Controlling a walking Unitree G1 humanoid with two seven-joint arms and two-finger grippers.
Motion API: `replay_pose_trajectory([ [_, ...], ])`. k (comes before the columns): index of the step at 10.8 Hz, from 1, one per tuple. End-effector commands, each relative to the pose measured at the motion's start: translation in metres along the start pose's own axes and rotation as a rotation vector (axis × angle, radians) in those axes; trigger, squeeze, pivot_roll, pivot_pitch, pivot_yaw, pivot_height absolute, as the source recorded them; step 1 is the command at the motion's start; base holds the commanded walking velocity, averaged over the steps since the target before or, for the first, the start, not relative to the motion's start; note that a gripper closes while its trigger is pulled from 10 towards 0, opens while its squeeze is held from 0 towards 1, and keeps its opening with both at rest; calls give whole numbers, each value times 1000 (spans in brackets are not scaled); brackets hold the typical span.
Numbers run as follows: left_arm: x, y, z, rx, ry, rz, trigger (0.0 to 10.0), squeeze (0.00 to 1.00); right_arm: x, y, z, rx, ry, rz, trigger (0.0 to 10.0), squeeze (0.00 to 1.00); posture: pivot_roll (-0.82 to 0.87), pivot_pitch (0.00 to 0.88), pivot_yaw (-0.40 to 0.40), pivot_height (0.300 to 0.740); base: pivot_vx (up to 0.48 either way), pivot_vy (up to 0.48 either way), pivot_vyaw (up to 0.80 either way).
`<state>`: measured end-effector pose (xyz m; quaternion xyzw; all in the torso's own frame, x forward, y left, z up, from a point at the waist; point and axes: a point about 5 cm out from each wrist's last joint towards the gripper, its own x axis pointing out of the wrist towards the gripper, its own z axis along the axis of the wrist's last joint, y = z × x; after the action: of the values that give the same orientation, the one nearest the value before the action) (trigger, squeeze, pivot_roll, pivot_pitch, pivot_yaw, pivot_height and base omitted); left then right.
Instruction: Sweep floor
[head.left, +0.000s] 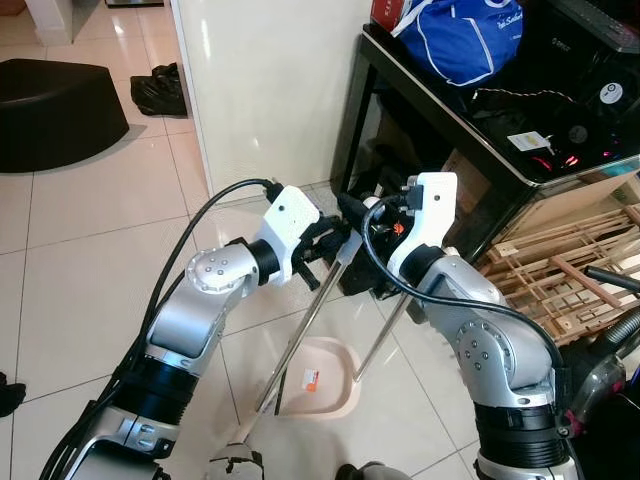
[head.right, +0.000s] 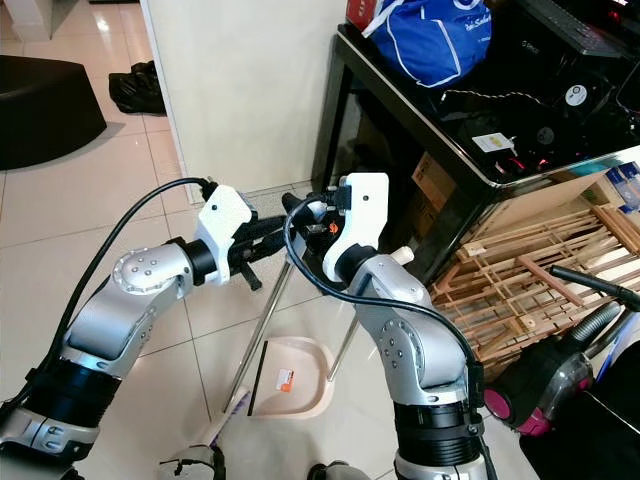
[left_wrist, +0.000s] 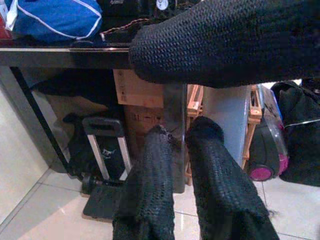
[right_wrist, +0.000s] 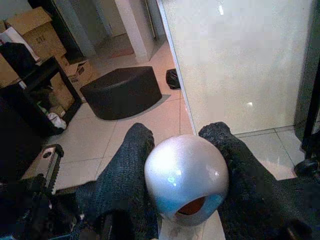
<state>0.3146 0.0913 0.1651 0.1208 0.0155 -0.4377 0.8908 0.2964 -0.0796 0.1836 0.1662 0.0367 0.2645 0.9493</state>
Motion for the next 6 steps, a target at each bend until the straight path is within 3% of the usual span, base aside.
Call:
replay_pose_trajectory([
  [1, 3, -9, 1, 6, 2, -46, 0, 0, 1, 7, 12, 9, -43, 40, 0, 0, 159, 86, -112, 740, 0, 0, 0],
  [4, 4, -11, 1, -12, 1, -49, 0, 0, 2, 7, 13, 11, -44, 43, 0, 0, 157, 89, -112, 740, 0, 0, 0],
  [5, 3, -10, 2, 19, 8, -22, 10000, 1000, 2, 6, 13, 12, -44, 43, 0, 0, 156, 89, -111, 740, 0, 0, 0],
  [6, 2, -10, 3, 8, -1, -14, 10000, 1000, 2, 6, 13, 13, -44, 41, 0, 0, 154, 91, -110, 740, 0, 0, 0],
])
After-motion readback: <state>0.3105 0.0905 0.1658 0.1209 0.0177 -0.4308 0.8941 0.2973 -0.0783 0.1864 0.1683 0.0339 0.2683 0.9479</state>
